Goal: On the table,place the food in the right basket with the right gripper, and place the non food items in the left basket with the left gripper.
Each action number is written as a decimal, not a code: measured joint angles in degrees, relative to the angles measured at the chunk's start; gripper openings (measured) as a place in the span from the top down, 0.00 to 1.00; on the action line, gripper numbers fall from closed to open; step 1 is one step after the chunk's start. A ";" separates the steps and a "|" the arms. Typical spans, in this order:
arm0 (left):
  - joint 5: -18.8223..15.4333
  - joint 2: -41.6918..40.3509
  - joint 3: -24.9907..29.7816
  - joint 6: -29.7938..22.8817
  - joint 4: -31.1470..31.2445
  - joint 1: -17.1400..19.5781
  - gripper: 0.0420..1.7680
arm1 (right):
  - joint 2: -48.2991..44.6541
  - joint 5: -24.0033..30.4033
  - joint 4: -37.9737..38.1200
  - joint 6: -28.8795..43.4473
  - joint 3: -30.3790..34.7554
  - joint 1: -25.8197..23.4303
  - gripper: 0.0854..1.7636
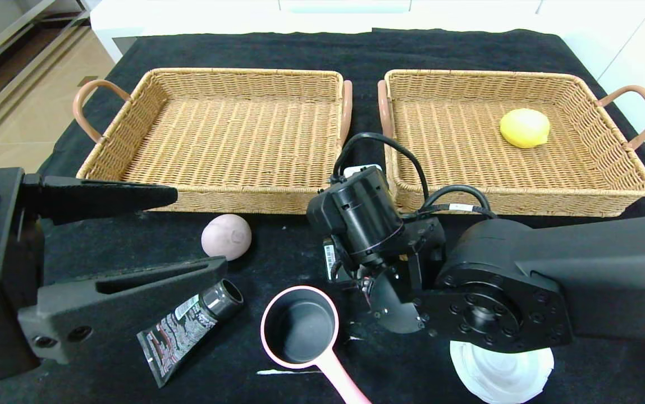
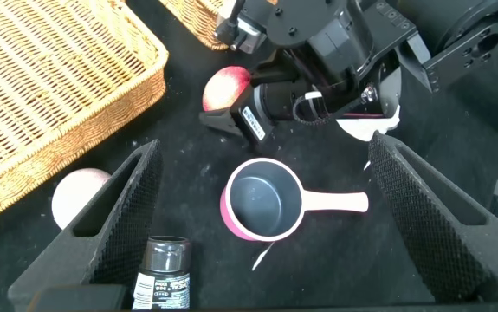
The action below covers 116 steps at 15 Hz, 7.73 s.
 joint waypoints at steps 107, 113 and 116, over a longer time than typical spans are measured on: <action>-0.11 0.83 0.62 0.09 0.18 0.00 0.03 | -35.46 34.91 39.89 -4.71 25.33 -26.58 0.04; -0.09 0.83 0.62 0.09 0.18 0.00 0.03 | -33.56 34.78 38.49 -3.67 26.49 -26.38 0.04; -0.09 0.83 0.62 0.09 0.18 0.00 0.03 | -33.01 34.62 37.21 -3.69 26.94 -26.69 0.04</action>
